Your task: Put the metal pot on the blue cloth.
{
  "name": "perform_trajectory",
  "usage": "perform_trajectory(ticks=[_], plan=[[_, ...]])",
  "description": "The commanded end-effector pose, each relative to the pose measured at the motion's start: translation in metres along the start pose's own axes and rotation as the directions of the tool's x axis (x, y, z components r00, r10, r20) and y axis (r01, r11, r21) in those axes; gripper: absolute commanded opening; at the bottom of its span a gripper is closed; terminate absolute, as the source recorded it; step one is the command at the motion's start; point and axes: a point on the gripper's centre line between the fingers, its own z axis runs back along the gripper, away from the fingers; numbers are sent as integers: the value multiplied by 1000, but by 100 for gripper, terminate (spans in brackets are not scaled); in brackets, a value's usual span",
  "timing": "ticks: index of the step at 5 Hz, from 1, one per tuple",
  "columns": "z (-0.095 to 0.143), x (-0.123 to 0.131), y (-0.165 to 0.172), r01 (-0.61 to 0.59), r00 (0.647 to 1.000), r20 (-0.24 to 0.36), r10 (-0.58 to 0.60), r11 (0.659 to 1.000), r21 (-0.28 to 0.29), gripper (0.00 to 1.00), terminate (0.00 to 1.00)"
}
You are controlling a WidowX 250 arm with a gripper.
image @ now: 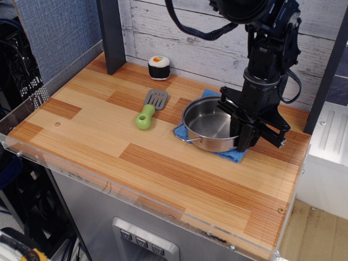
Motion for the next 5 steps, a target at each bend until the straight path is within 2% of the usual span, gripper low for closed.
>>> perform_trajectory(ticks=[1,2,3,4,5], plan=[[12,-12,12,-24,999,38,25,999,-41,100,0],[38,-17,16,-95,980,168,105,993,-66,100,0],[84,-32,28,-195,907,355,226,973,-120,100,0],[128,-59,44,-246,808,497,316,948,-202,100,0],[175,-94,54,-367,735,540,411,910,-193,100,0]])
